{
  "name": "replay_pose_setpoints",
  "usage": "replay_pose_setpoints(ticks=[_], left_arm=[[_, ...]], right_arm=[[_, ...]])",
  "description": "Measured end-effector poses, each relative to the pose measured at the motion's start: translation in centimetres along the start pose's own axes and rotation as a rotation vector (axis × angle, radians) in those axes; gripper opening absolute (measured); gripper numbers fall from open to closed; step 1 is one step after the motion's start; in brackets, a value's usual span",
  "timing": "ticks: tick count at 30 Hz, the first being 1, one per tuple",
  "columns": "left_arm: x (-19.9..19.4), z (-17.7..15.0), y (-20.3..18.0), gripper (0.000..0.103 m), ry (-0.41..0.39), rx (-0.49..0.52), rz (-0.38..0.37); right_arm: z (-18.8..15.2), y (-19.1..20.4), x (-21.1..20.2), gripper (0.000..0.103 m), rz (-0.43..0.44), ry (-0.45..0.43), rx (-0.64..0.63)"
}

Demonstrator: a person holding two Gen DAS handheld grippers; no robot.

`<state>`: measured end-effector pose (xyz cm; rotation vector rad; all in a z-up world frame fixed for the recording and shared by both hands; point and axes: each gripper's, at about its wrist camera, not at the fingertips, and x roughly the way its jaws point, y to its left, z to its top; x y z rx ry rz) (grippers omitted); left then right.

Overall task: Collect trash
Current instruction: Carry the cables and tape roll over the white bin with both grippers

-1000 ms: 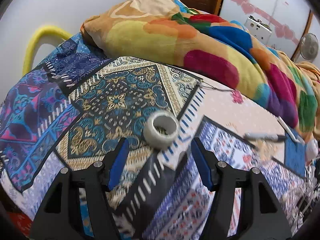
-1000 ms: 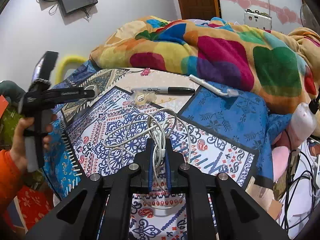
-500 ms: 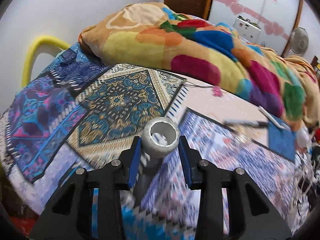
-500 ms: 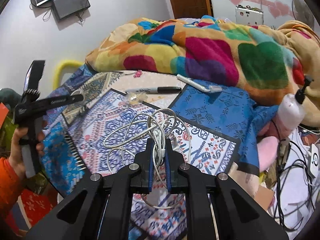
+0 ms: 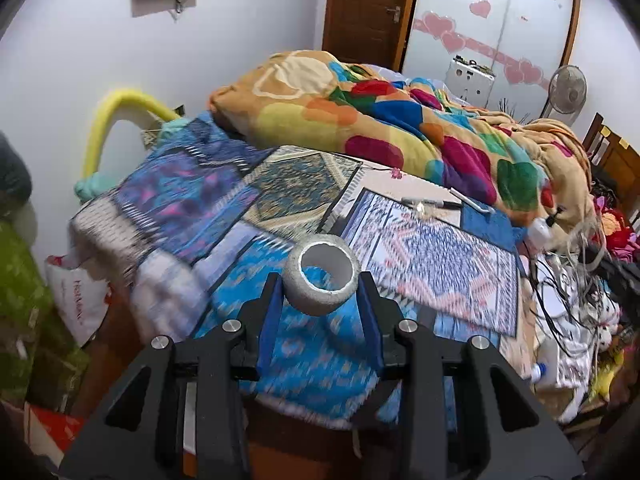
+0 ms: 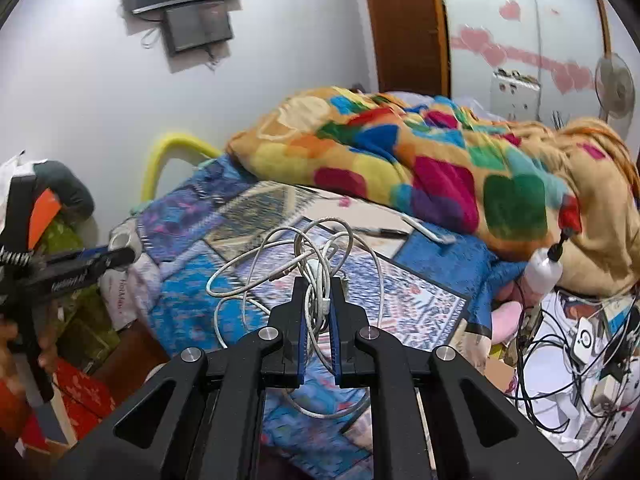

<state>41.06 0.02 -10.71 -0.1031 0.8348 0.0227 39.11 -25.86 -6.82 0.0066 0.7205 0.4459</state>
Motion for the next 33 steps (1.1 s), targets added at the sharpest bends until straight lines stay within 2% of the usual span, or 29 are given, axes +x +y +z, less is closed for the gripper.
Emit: replay_pose_setpoints(ticks=[7, 12, 15, 23, 30, 33], left_arm=[[-8.2, -5.2, 5.5, 0.037, -0.07, -0.029, 0.045], [-11.3, -8.0, 10.1, 0.037, -0.084, -0.092, 0.066], [-12.6, -9.7, 13.3, 0.037, -0.087, -0.124, 0.103], [-12.3, -13.9, 19.2, 0.037, -0.062, -0.191, 0.192], [-9.1, -17.8, 22.2, 0.037, 0.033, -0.226, 0.233], [-7.6, -19.3, 22.9, 0.037, 0.074, -0.241, 0.244]], right_arm=[[-0.9, 8.1, -2.4, 0.008, 0.079, 0.01, -0.051], [-1.8, 15.3, -2.8, 0.008, 0.155, -0.013, -0.142], [-2.1, 18.5, -1.7, 0.008, 0.222, 0.01, -0.174], [-3.8, 26.1, 3.4, 0.008, 0.338, 0.111, -0.26], [-6.5, 30.2, 8.4, 0.008, 0.386, 0.231, -0.32], [-7.6, 31.7, 10.2, 0.009, 0.378, 0.277, -0.349]])
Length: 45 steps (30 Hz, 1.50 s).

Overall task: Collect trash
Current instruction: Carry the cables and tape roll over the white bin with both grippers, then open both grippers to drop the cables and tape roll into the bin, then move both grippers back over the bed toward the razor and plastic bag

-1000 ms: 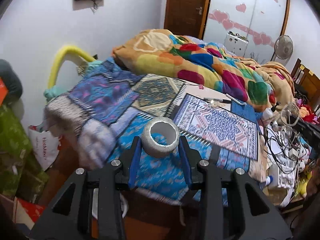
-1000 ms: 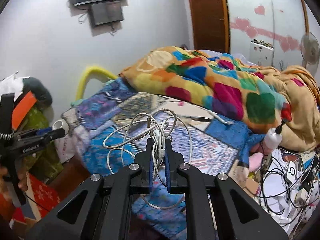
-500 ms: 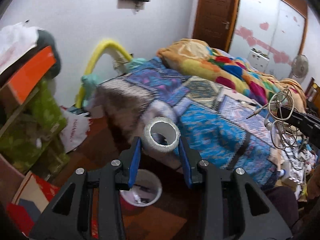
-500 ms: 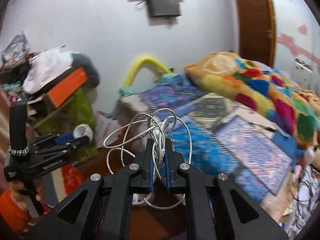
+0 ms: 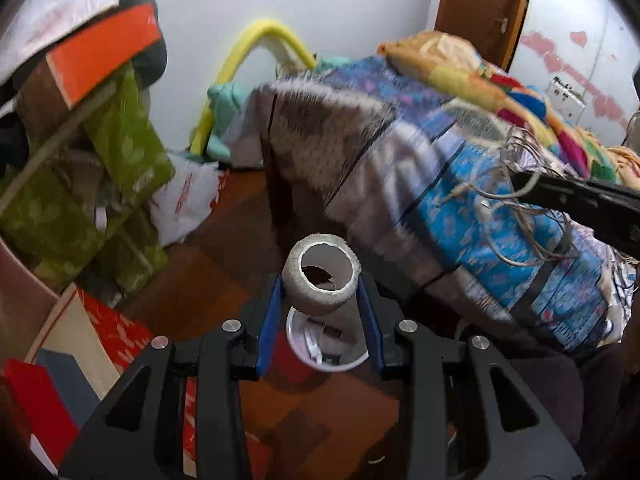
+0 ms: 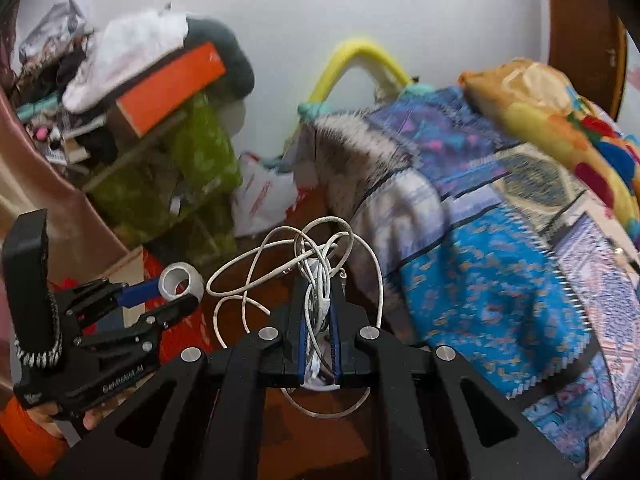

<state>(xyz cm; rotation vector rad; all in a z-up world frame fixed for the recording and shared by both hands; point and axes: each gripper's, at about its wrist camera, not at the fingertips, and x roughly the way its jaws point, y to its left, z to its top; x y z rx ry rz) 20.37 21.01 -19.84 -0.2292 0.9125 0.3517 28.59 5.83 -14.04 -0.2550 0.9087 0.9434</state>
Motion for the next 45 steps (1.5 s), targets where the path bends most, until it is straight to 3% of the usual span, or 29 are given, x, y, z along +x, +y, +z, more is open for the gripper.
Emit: replay_pose_setpoints(ticks=[6, 8, 10, 12, 15, 23, 27, 31, 36, 45], left_arm=[[2.6, -1.4, 0.6, 0.037, 0.051, -0.035, -0.008], [3.4, -1.5, 0.6, 0.037, 0.063, -0.035, 0.003], [3.9, -1.5, 0.7, 0.037, 0.076, -0.049, -0.006], [4.4, -1.5, 0.8, 0.037, 0.083, -0.059, -0.003], [5.2, -1.4, 1.1, 0.037, 0.096, -0.067, 0.001], [7.6, -0.3, 0.5, 0.038, 0.145, -0.098, -0.042], [8.4, 0.4, -0.1, 0.048, 0.147, -0.088, 0.0], [8.4, 0.8, -0.2, 0.048, 0.168, -0.105, -0.004], [5.8, 1.1, -0.8, 0.048, 0.131, -0.105, 0.004], [-1.8, 2.9, -4.5, 0.048, -0.02, -0.046, 0.006]], right_arm=[[0.2, 0.3, 5.6, 0.01, 0.031, 0.138, -0.009], [0.4, 0.4, 7.1, 0.014, 0.023, 0.175, -0.009], [0.7, 0.0, 8.4, 0.024, 0.071, 0.224, 0.026], [1.0, -0.4, 8.9, 0.027, 0.129, 0.236, 0.069], [1.3, -0.5, 9.2, 0.03, 0.135, 0.243, 0.073], [1.3, -0.5, 7.3, 0.031, 0.066, 0.2, -0.007], [1.3, -1.0, 6.1, 0.031, 0.034, 0.177, -0.038], [1.1, -1.6, 4.3, 0.031, 0.014, 0.142, -0.04], [0.9, -2.4, 1.3, 0.031, 0.008, 0.091, -0.025], [0.1, -4.0, -5.4, 0.032, -0.041, -0.032, -0.014]])
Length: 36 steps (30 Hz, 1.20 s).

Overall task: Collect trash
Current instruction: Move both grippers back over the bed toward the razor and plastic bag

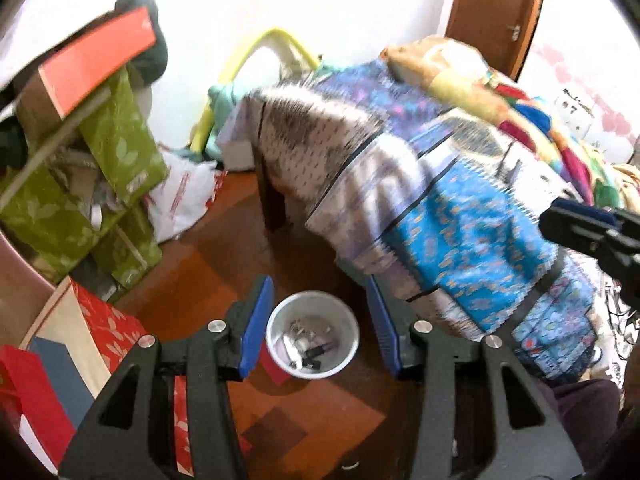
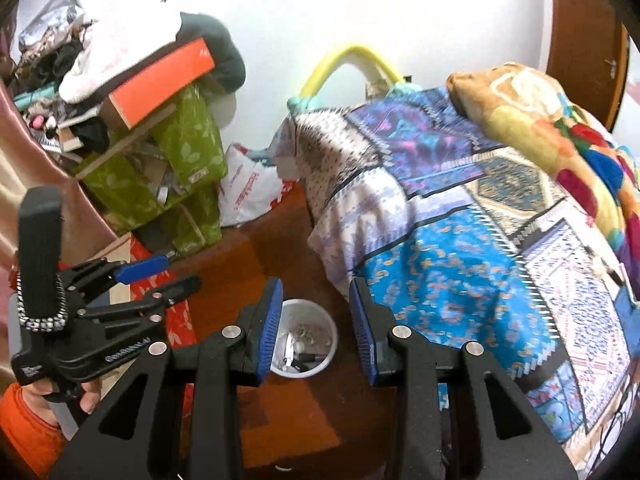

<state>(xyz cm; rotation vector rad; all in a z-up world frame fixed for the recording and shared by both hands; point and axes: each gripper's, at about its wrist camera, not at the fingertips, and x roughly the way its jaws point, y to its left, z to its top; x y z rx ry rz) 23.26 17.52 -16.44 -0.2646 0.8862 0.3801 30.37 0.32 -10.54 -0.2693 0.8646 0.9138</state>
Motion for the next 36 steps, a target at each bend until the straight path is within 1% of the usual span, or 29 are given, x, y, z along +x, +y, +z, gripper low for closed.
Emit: replay_pose_setpoints(ticks=[3, 4, 5, 7, 9, 11, 12, 15, 19, 24, 30, 33, 36], left_arm=[[-2.2, 0.8, -2.0, 0.048, -0.049, 0.016, -0.02], [-3.1, 1.2, -3.0, 0.048, -0.068, 0.026, -0.03], [-3.4, 1.4, -3.6, 0.05, -0.078, 0.031, -0.036], [-4.5, 2.0, -5.3, 0.055, -0.106, 0.045, -0.052], [-5.2, 2.6, -7.0, 0.071, -0.134, 0.055, -0.058], [-5.8, 3.1, -9.2, 0.08, -0.165, 0.072, -0.063], [-5.9, 3.4, -10.3, 0.083, -0.175, 0.084, -0.071], [-5.7, 4.1, -13.4, 0.083, -0.183, 0.125, -0.095], [-4.5, 5.1, -17.9, 0.083, -0.182, 0.178, -0.139], [-2.2, 6.2, -23.2, 0.083, -0.163, 0.231, -0.195], [2.3, 8.1, -29.3, 0.083, -0.114, 0.269, -0.263], [4.8, 8.7, -32.0, 0.083, -0.089, 0.294, -0.281], [7.5, 9.2, -34.5, 0.083, -0.057, 0.313, -0.299]], right_arm=[[-0.3, -1.1, -2.3, 0.034, -0.035, -0.045, 0.007], [-0.4, -1.3, -2.8, 0.041, -0.046, -0.056, 0.009], [-0.5, -2.0, -3.8, 0.05, -0.066, -0.081, 0.016], [-0.9, -3.0, -5.3, 0.057, -0.09, -0.118, 0.028], [-1.1, -4.5, -6.9, 0.058, -0.119, -0.146, 0.042], [-1.4, -5.9, -8.1, 0.06, -0.148, -0.166, 0.059], [-1.6, -6.8, -8.8, 0.06, -0.164, -0.175, 0.069], [-2.2, -9.4, -10.2, 0.06, -0.21, -0.193, 0.097], [-3.0, -13.0, -11.8, 0.06, -0.258, -0.206, 0.149], [-4.5, -18.5, -12.8, 0.06, -0.328, -0.197, 0.225], [-6.5, -25.3, -12.3, 0.06, -0.396, -0.153, 0.329], [-7.7, -29.1, -11.7, 0.06, -0.428, -0.125, 0.381], [-9.0, -32.0, -11.6, 0.06, -0.451, -0.107, 0.425]])
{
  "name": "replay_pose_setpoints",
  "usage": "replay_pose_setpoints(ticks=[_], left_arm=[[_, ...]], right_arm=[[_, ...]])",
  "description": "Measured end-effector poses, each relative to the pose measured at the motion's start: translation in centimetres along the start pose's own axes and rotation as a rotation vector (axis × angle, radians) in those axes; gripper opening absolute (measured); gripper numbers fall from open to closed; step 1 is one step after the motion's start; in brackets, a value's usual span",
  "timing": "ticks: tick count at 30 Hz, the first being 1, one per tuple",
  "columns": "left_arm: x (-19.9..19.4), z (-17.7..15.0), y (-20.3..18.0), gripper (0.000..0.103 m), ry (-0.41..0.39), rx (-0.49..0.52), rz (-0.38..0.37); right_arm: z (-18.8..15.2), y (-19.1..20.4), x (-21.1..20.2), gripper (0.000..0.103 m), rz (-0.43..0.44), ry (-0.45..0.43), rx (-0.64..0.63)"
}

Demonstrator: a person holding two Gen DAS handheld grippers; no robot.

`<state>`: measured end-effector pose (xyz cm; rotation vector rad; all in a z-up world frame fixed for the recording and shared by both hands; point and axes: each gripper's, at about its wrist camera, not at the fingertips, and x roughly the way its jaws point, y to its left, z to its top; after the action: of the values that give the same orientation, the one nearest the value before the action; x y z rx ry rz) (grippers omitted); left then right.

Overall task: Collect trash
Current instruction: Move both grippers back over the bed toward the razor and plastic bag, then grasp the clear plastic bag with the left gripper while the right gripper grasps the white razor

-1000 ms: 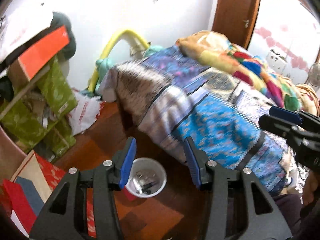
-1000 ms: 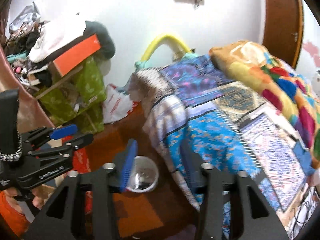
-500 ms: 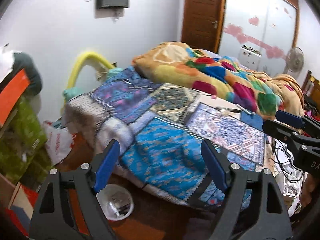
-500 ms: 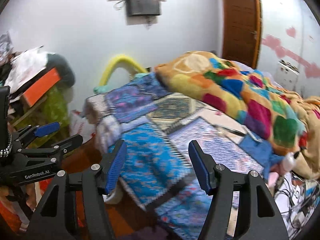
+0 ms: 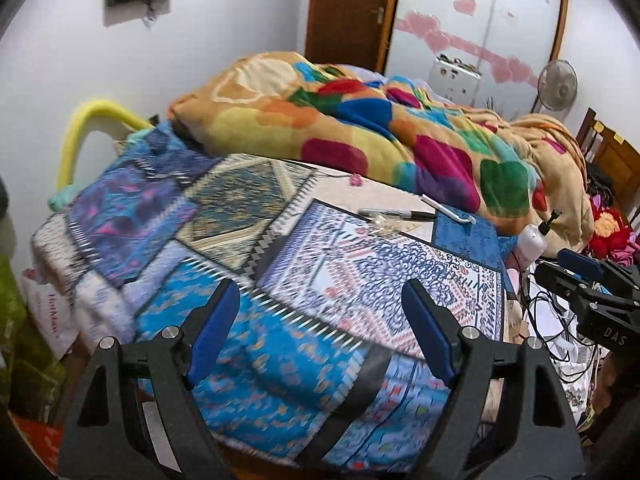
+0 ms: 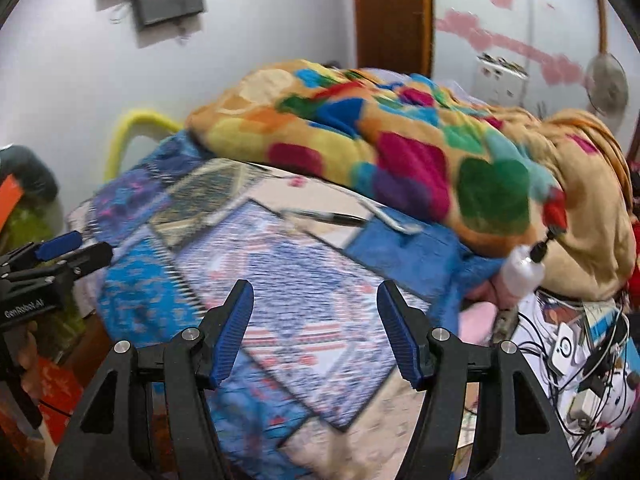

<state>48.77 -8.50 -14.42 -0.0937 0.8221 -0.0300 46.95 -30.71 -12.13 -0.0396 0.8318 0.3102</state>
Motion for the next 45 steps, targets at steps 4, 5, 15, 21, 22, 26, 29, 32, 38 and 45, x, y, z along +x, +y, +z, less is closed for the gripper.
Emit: replay_pose_setpoints(ticks=[4, 5, 15, 21, 22, 26, 29, 32, 38, 45], left_arm=[[4.5, 1.2, -1.2, 0.083, 0.047, 0.009, -0.033], [5.5, 1.4, -1.5, 0.083, 0.056, 0.012, -0.039], [15.1, 3.5, -4.3, 0.083, 0.14, 0.028, -0.093], [19.1, 4.3, -5.2, 0.083, 0.15, 0.018, -0.114], [19.6, 4.3, -5.4, 0.083, 0.152, 0.023, -0.112], [20.8, 4.4, -6.3, 0.082, 0.133, 0.052, -0.102], [20.9, 4.2, -7.1, 0.075, 0.103, 0.088, -0.093], [21.8, 4.1, -7.7, 0.053, 0.123, 0.115, -0.097], [20.8, 3.8, -8.0, 0.026, 0.114, 0.154, -0.087], [17.7, 2.9, -6.7, 0.025, 0.129, 0.119, -0.124]], right_arm=[[0.3, -3.4, 2.7, 0.06, -0.018, 0.038, 0.056], [0.5, -4.2, 3.4, 0.06, -0.021, 0.047, 0.066], [3.4, -8.7, 11.1, 0.06, -0.026, 0.116, 0.056], [4.7, -8.8, 13.9, 0.06, -0.028, 0.097, 0.044], [4.8, -9.0, 14.4, 0.06, -0.028, 0.094, 0.061], [5.2, -10.2, 16.5, 0.06, -0.059, 0.113, 0.143], [4.9, -10.8, 17.7, 0.038, -0.025, 0.146, 0.191], [4.5, -10.3, 17.3, 0.03, -0.035, 0.127, 0.161], [3.6, -9.2, 16.1, 0.009, -0.086, 0.115, 0.069], [2.9, -8.5, 13.0, 0.009, -0.084, 0.102, 0.037]])
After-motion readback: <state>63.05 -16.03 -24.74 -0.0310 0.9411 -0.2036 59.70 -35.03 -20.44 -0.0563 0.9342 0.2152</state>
